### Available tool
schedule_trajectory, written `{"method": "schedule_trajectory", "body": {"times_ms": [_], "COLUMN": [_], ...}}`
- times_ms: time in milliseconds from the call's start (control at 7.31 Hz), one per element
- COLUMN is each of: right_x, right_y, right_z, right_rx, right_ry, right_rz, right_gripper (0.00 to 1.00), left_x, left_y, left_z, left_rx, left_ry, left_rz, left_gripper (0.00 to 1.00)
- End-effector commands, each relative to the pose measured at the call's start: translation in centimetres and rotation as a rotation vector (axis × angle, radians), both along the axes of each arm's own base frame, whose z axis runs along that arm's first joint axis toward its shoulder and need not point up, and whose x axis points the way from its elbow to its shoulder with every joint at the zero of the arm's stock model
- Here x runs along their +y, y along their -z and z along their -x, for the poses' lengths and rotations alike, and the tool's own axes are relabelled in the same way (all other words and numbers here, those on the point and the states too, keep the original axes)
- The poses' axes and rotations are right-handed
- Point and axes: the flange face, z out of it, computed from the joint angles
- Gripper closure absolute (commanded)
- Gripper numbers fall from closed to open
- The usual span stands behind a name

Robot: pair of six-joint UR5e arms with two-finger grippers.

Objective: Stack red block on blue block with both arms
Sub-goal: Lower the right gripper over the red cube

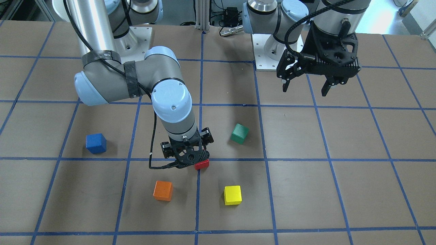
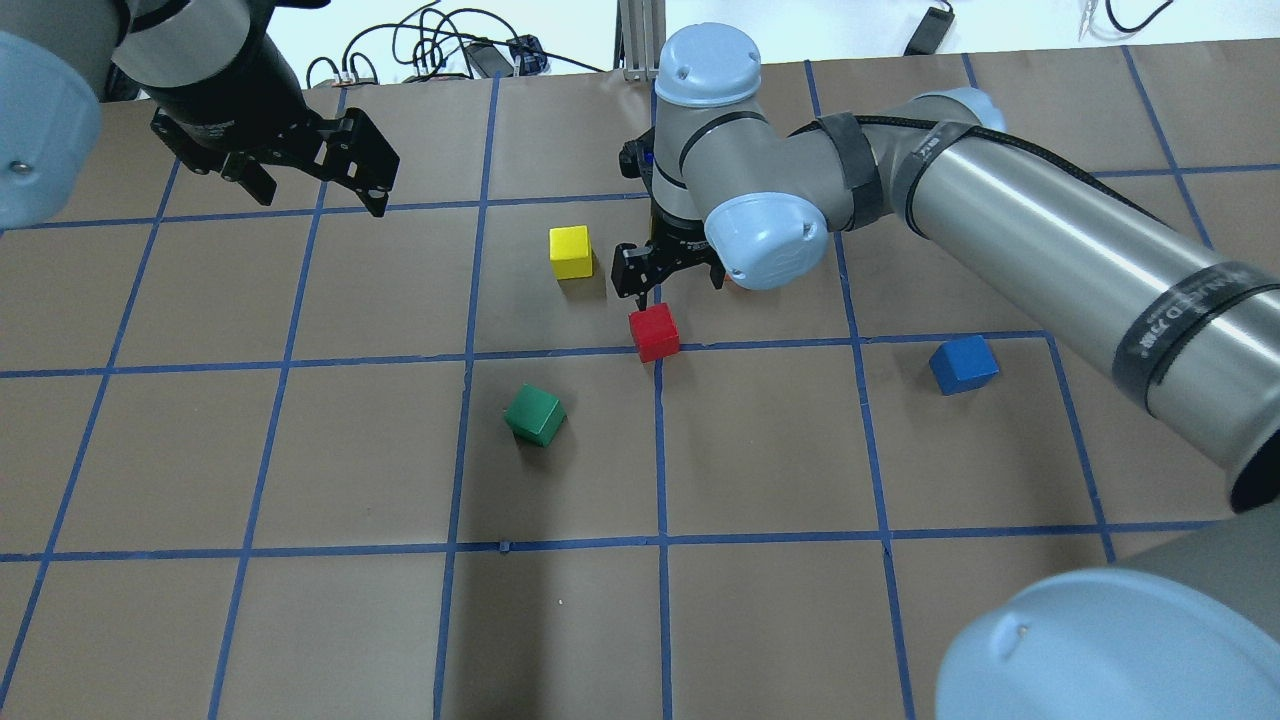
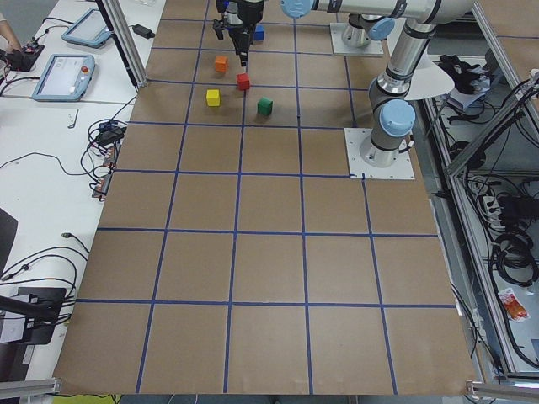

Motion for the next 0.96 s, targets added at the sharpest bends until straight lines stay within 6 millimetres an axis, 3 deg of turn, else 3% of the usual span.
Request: {"method": "schedule_trajectory", "body": {"times_ms": [0,410,547,684,821], "right_x": [0.5,-0.1,-0.2,-0.4,-0.3], "right_y": [2.7,6.0,6.3,6.6,6.7], "right_z": [-2.3,-2.7,-2.7,-2.6,-2.6], "right_rx": [-0.005,0.000,-0.001,-0.002,-0.002], "right_ry": [-0.025,-0.028,-0.037,-0.025,-0.020], "right_rz": [-0.014,-0.029,-0.027,-0.025,-0.030], "right_gripper": [0.00,0.00,0.00,0.21,0.80], "left_x": [0.1,0.0,0.0,0.0,0.3], "left_y": [-0.1,0.1,0.4,0.5,0.4], "left_z": [0.0,0.0,0.1,0.1,0.1], "left_rx": [-0.001,0.004,0.008,0.011,0.010], "left_ry": [0.000,0.002,0.003,0.003,0.004], "left_rz": [0.001,-0.004,-0.008,-0.005,-0.004], "left_gripper": [0.00,0.00,0.00,0.00,0.00]}}
